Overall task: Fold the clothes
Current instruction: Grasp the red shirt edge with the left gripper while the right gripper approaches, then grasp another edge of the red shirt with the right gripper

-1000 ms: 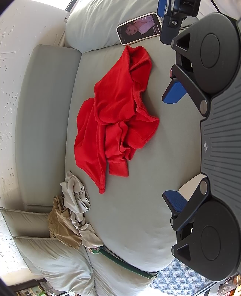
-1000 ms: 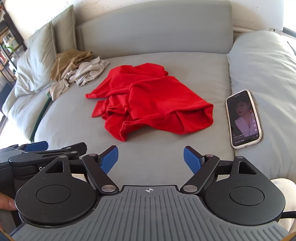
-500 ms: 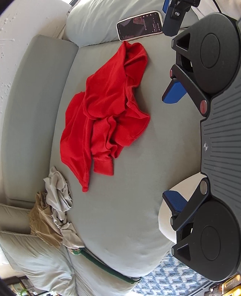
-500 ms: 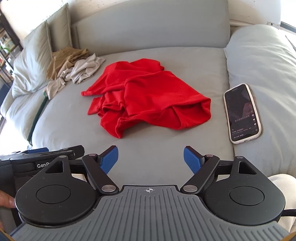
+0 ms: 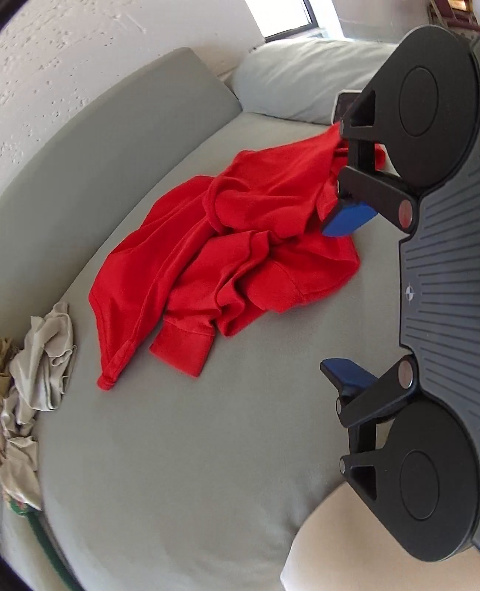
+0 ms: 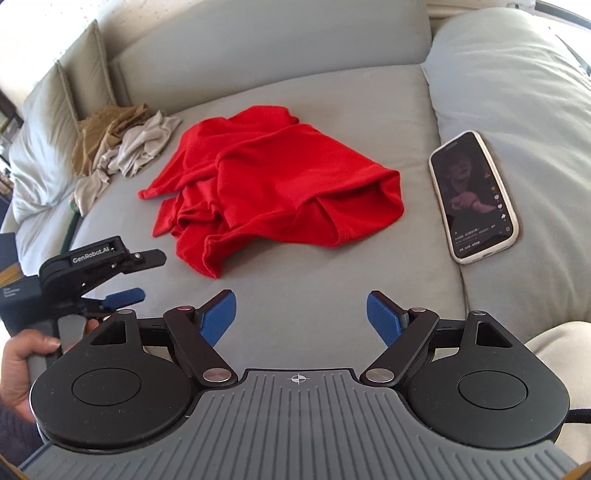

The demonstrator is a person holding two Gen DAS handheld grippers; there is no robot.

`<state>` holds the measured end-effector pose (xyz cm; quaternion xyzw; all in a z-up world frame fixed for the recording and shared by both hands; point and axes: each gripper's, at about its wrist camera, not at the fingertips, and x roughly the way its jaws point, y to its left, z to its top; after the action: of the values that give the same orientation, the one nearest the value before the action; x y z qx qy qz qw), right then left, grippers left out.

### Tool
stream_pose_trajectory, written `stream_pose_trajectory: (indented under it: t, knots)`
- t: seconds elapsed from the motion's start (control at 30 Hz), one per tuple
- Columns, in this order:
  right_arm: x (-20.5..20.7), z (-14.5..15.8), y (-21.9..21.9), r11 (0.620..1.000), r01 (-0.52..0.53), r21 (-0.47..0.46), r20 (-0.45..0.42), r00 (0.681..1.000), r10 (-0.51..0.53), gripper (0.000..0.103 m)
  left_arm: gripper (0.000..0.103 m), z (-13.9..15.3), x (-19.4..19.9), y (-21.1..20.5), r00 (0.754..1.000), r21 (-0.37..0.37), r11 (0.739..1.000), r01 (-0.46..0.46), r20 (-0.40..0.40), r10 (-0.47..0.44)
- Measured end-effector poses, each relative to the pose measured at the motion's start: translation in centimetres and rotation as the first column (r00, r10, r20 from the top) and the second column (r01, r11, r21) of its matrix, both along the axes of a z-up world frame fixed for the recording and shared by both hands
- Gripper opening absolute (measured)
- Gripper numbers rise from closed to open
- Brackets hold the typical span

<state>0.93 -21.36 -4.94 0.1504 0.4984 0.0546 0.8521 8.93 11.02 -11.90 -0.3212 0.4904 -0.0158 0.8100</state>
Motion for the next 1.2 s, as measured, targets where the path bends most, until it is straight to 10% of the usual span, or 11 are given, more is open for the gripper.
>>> stream_pose_trajectory:
  t: [0.3, 0.57, 0.73, 1.2]
  knots:
    - [0.9, -1.0, -1.4, 0.999, 0.05, 0.014, -0.012, 0.999, -0.05, 0.083, 0.043, -5.8, 3.7, 0.4, 1.0, -0.241, 0.97, 0.018, 0.0, -0.018]
    - [1.5, -2.1, -2.1, 0.997, 0.071, 0.018, -0.031, 0.997, -0.071, 0.083, 0.049, -6.7, 5.8, -2.0, 0.998, -0.168, 0.984, 0.058, 0.037, -0.053]
    - [1.5, -2.6, -2.9, 0.995, 0.1, 0.028, -0.034, 0.995, -0.099, 0.083, 0.011, -6.6, 6.1, -2.6, 0.999, -0.1, 0.994, 0.047, 0.002, -0.047]
    - [1.2, -5.8, -5.7, 0.986, 0.15, 0.072, 0.066, 0.986, -0.155, 0.071, 0.007, 0.4, -0.8, 2.2, 0.986, 0.139, 0.99, 0.002, 0.162, -0.025]
